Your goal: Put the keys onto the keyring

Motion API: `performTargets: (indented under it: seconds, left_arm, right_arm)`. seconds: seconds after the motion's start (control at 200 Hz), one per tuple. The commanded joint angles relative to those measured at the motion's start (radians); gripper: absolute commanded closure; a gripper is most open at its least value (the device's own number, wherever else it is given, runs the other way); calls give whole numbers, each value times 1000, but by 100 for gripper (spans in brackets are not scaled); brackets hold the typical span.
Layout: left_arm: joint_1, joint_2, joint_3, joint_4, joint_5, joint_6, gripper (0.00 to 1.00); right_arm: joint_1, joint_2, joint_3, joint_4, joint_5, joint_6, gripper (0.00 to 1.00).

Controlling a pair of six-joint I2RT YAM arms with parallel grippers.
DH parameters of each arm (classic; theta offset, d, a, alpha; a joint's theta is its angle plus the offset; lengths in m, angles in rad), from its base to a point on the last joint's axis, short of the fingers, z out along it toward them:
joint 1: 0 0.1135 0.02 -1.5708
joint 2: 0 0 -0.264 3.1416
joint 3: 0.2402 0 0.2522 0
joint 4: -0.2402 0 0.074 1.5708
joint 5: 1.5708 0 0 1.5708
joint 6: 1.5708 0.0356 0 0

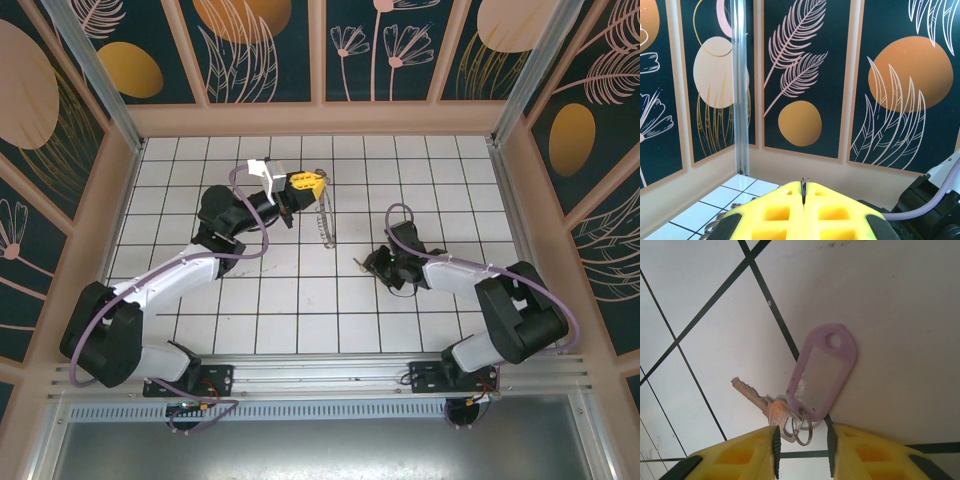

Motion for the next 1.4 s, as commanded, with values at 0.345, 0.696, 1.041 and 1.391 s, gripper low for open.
performTargets:
  seconds: [0.345,0.696,1.041,1.391]
  left_arm:
    - [-5,15,4,87,16,-20,100]
    - [-5,8,-5,89,15,-15,100]
    - [-5,15,-7,104,24,-25,100]
    - [-5,26,-3,112,29,-44,100]
  right_arm:
    - [-1,31,34,15,-41,-31,71]
    - [-10,81,66,-13,-43,-59,75]
    - [-40,94,43,-14,-31,-66,79]
    - [-64,74,19,-4,-15,-78,82]
